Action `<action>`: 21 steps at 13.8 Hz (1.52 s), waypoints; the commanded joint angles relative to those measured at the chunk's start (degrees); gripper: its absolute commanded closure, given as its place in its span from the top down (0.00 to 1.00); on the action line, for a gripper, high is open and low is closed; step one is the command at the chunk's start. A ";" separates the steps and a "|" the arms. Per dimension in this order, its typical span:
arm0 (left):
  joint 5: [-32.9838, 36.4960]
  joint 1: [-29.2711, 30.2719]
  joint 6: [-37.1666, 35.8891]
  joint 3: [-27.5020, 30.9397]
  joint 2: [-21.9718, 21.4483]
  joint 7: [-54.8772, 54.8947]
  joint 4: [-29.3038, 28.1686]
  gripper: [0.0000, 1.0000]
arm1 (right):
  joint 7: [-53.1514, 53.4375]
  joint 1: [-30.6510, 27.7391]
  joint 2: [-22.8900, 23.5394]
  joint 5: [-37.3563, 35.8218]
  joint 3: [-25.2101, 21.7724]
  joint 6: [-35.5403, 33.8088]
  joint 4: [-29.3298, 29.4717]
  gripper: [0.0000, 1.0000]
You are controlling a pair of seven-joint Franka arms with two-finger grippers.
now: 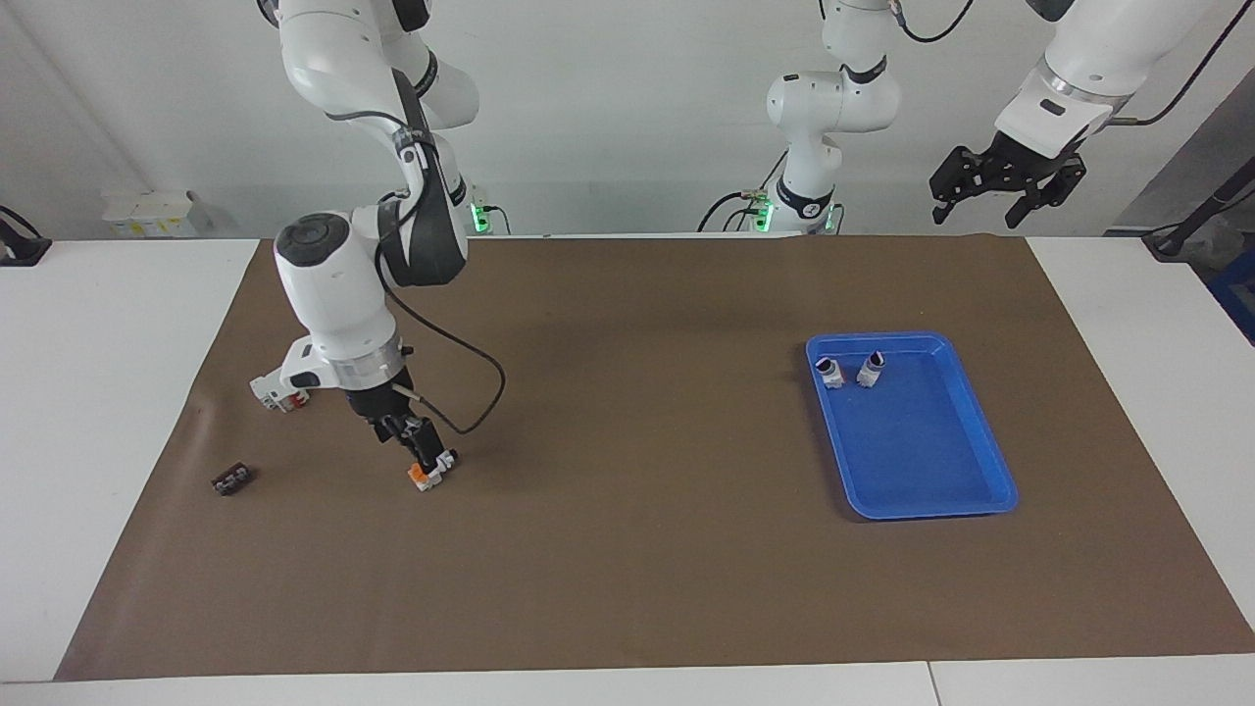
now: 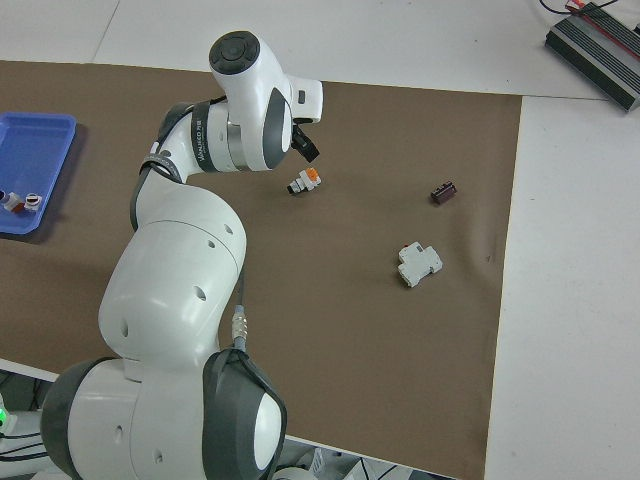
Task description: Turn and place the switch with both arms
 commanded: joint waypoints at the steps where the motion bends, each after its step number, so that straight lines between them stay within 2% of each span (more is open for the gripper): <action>1: 0.04 -0.75 0.01 0.40 -1.38 0.26 -1.56 1.00 | -0.57 -0.51 1.74 0.11 0.22 1.73 -2.17 1.00; 6: 0.04 -0.75 1.50 0.31 -1.91 0.62 -2.79 1.00 | -0.05 -1.03 3.24 0.20 0.22 2.70 -4.55 0.98; 11: 0.04 -1.01 1.50 -1.61 -2.09 0.01 -3.23 1.00 | 0.04 -1.73 4.38 0.54 0.22 4.02 -4.38 0.63; 12: 0.04 -1.01 1.94 -2.23 -2.17 0.00 -3.40 1.00 | 0.13 -1.73 4.82 0.81 0.22 4.02 -4.38 0.52; 13: 0.04 -1.36 2.55 -2.41 -2.17 0.35 -3.41 1.00 | 0.13 -1.73 4.83 1.07 0.22 3.58 -4.29 0.21; 14: 0.04 -1.36 2.99 -2.41 -2.17 0.35 -3.41 1.00 | 0.39 -1.56 4.83 1.34 0.22 2.45 -3.51 0.00; 18: 0.04 -1.80 6.07 -2.50 -2.09 0.17 -3.58 1.00 | 6.70 -1.04 4.30 12.65 0.22 -9.40 6.06 0.00; 21: -0.04 -1.80 5.72 -2.59 -2.09 0.00 -3.67 1.00 | 19.16 0.37 0.97 14.25 2.32 -14.76 7.40 0.00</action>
